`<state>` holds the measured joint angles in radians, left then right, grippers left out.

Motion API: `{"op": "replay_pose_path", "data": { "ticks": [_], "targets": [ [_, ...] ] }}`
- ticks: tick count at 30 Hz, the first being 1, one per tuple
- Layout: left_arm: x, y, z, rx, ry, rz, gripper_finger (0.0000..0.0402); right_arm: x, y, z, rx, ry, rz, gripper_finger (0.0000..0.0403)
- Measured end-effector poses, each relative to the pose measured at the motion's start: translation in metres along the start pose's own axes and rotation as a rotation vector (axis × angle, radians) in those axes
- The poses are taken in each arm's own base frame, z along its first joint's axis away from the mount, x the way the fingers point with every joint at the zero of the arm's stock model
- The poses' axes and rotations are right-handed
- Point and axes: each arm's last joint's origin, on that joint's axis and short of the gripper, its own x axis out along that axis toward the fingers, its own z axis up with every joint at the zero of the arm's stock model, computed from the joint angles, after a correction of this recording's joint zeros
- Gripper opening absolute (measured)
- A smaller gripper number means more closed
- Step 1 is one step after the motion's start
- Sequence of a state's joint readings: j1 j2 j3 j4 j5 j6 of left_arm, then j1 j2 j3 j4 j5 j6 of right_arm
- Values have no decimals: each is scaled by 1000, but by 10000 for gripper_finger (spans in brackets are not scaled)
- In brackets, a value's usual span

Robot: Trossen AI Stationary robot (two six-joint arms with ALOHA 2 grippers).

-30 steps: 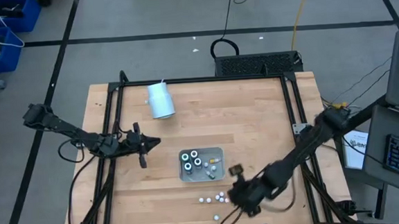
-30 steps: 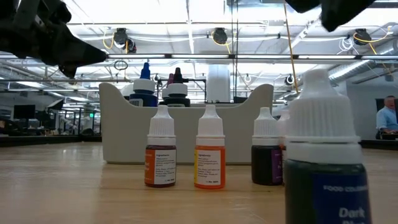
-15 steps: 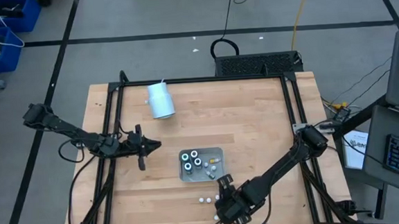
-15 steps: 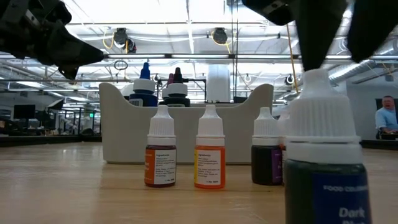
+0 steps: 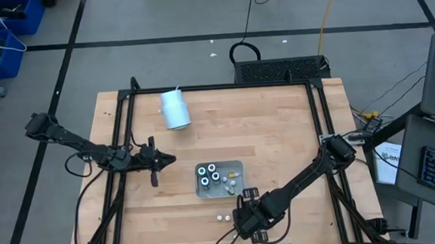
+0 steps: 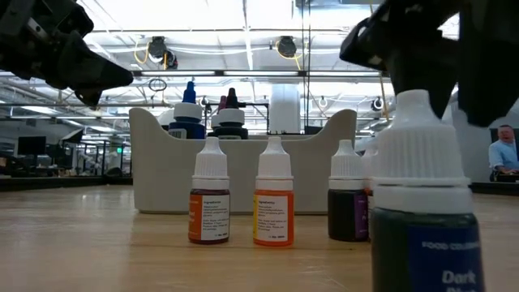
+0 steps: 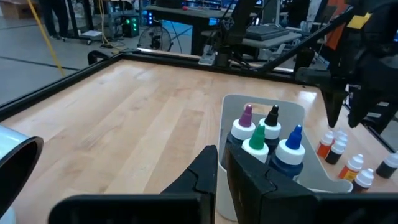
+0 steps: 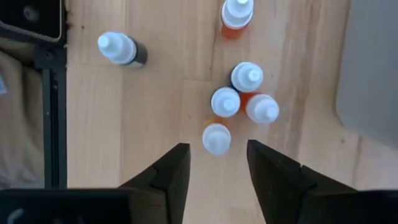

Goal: Pick & Place food coloring
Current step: Put the small orange food coloring bottle into the gray bin

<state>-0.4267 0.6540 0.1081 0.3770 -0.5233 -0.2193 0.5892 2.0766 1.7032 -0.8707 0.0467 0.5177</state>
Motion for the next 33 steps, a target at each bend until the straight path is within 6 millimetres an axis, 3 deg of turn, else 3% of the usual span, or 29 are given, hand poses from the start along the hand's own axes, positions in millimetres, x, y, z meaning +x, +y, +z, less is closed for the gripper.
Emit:
{"op": "replay_pose_path", "data": {
  "ticks": [16, 33],
  "targets": [
    [0, 0, 0, 2, 0, 0, 42, 19, -4, -5, 20, -32, 17, 145],
    [0, 0, 0, 2, -1, 0, 42, 19, -10, 0, 20, -21, 65, 63]
  ]
}}
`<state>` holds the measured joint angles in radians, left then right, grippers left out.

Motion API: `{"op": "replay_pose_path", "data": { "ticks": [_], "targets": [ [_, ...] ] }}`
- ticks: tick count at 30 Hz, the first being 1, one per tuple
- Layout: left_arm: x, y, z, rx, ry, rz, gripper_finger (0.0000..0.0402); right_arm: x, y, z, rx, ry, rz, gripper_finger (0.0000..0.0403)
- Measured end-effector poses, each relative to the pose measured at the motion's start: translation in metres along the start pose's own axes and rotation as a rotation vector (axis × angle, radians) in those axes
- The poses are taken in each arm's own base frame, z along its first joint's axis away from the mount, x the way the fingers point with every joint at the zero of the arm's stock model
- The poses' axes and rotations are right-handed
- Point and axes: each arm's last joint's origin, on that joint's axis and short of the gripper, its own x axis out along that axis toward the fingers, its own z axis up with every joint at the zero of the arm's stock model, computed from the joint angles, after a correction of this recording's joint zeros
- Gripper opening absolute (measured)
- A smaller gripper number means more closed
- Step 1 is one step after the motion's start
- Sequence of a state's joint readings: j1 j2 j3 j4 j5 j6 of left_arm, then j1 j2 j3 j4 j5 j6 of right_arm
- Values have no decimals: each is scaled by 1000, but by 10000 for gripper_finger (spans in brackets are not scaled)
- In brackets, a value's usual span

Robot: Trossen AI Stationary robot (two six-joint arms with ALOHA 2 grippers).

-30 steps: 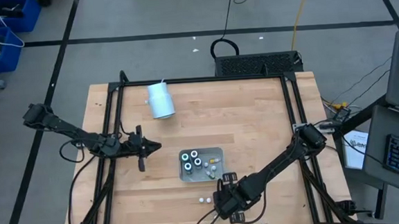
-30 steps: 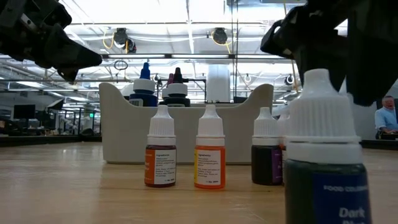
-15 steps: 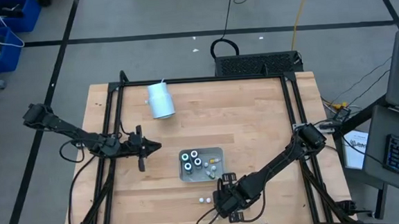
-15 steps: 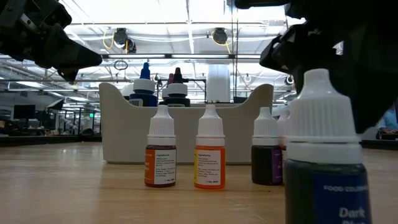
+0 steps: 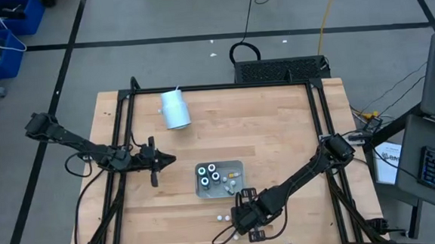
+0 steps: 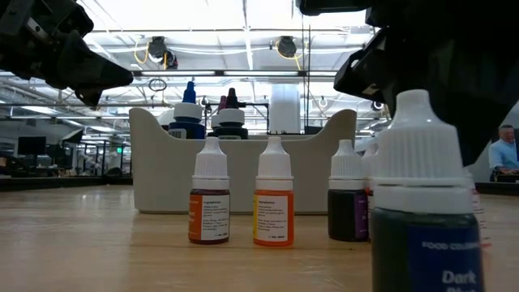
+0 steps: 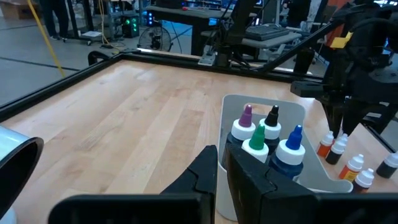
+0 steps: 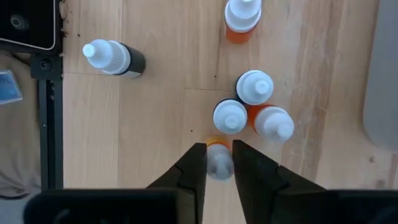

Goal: Pick & Place food coloring
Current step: Put the small orange food coloring bottle into the gray bin

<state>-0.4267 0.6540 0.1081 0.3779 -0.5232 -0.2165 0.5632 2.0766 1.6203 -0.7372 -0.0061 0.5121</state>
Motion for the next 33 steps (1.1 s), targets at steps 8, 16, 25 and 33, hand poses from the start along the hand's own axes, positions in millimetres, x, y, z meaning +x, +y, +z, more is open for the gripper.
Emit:
{"op": "replay_pose_path", "data": {
  "ticks": [8, 16, 25, 33],
  "targets": [
    [0, 0, 0, -6, 0, 0, 42, -7, -6, 2, 16, 8, 2, 37],
    [0, 0, 0, -6, -1, 0, 42, -64, -15, 12, 32, -36, 30, 38],
    [0, 0, 0, -7, -1, 1, 42, -125, -65, 36, -21, -321, -175, 38],
    [0, 0, -1, 4, 6, 1, 42, -83, -95, 43, -27, -267, -171, 38]
  ]
}}
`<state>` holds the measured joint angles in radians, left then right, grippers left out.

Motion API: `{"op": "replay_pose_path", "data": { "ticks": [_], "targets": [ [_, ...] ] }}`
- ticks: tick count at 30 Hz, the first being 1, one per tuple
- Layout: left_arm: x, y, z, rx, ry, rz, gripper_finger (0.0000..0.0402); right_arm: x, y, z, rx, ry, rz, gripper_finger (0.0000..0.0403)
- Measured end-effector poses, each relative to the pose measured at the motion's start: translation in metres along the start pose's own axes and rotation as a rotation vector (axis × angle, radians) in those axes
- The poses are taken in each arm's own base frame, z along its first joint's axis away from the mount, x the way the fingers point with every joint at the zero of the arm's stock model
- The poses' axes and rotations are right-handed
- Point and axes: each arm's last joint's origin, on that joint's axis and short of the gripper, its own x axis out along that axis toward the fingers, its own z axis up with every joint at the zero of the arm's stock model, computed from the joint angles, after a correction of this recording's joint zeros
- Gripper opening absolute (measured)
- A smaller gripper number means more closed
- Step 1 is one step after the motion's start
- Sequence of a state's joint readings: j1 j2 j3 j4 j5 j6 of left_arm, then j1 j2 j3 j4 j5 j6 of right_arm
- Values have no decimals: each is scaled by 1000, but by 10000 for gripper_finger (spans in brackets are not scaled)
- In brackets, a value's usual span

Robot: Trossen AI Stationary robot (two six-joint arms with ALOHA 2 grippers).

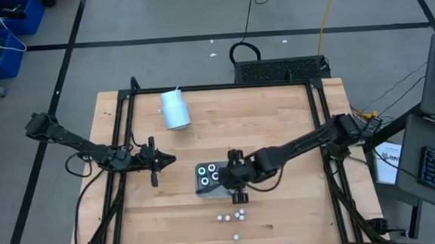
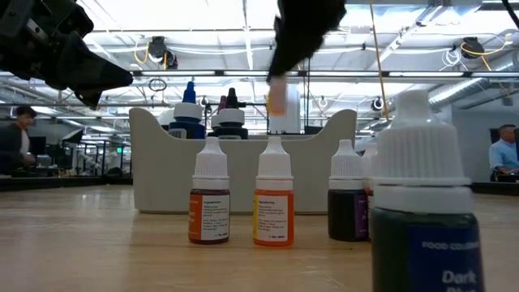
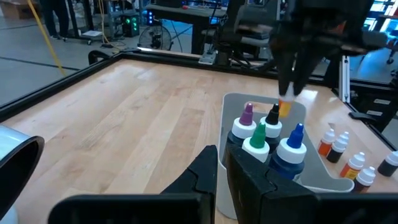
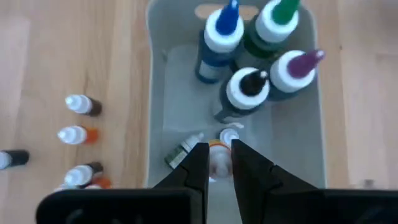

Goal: Pick & Place food coloring
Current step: Put the small orange food coloring bottle into the gray bin

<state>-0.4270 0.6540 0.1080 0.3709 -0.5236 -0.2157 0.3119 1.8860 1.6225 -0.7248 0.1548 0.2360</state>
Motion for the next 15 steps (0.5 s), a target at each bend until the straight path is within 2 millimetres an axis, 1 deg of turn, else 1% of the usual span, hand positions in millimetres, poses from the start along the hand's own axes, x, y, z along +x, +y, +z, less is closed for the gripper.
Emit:
{"op": "replay_pose_path", "data": {
  "ticks": [7, 15],
  "targets": [
    [0, 0, 0, 5, 3, 1, 42, 38, 7, -5, -30, 39, -9, 38],
    [0, 0, -1, 8, 7, 2, 42, 51, 8, -7, -35, 53, -39, 38]
  ]
}}
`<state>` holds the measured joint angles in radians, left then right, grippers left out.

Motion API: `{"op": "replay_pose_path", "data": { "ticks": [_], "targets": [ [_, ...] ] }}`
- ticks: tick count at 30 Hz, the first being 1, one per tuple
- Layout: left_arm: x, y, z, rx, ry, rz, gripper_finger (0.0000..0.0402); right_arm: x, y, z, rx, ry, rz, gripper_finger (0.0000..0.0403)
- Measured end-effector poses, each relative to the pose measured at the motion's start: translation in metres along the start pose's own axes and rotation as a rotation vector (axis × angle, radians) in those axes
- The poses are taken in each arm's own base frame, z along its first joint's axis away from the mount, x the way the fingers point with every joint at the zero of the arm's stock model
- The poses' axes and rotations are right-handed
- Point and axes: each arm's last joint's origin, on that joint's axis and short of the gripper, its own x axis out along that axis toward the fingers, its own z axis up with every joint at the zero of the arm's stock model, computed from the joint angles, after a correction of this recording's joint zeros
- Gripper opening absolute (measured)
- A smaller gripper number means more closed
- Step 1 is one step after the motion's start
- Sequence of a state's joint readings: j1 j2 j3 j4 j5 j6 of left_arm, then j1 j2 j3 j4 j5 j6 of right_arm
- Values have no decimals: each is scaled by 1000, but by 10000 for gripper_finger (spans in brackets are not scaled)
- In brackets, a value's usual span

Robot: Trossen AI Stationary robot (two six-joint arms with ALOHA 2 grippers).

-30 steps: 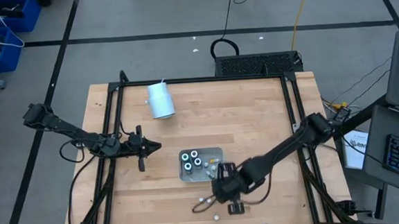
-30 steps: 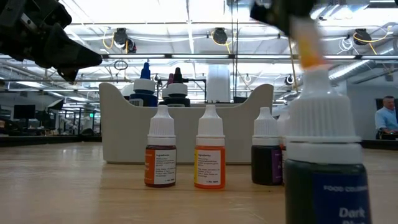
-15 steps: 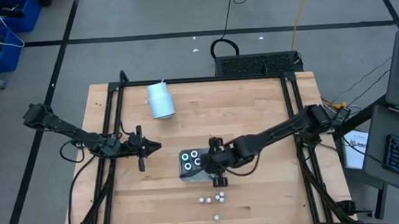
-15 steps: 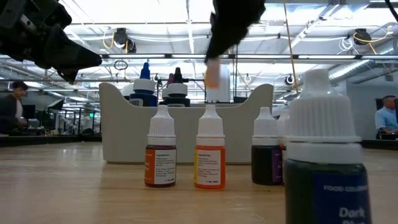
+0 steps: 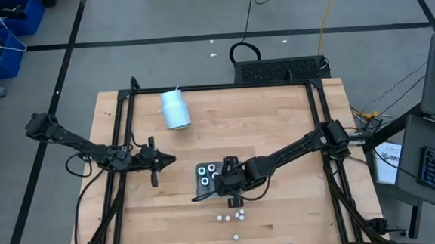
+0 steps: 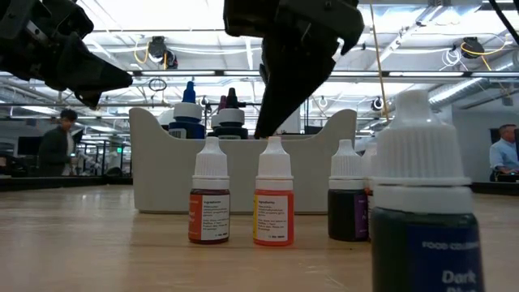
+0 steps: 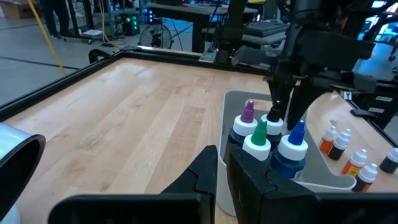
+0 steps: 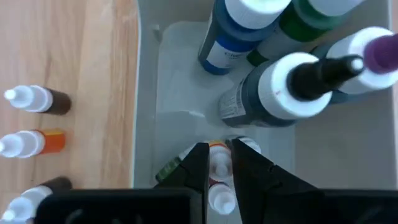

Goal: Pick & Place food coloring
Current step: Put the small orange food coloring bottle into the gray bin, then put the small red food coloring bottle into the gray bin

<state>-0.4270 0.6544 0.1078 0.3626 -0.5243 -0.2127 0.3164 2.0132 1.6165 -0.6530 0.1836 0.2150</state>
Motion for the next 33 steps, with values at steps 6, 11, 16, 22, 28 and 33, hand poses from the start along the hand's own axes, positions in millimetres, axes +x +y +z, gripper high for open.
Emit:
{"op": "replay_pose_path", "data": {
  "ticks": [6, 11, 16, 22, 28, 33],
  "targets": [
    [0, 0, 0, -1, 0, 0, 42, 7, 4, -1, -6, 2, 2, 38],
    [0, 0, 0, -1, -1, 0, 42, 16, 6, -3, -11, 20, 2, 38],
    [0, 0, 0, -4, -1, 0, 42, 21, 6, -4, -11, 31, -3, 39],
    [0, 0, 0, -6, -1, 1, 42, 24, 5, -8, -15, 42, -6, 58],
    [0, 0, 0, -7, -1, 0, 42, 23, 5, -7, -22, 39, -6, 113],
    [0, 0, 0, -8, -1, 0, 42, 3, 2, -4, -41, 13, 1, 141]
  ]
}}
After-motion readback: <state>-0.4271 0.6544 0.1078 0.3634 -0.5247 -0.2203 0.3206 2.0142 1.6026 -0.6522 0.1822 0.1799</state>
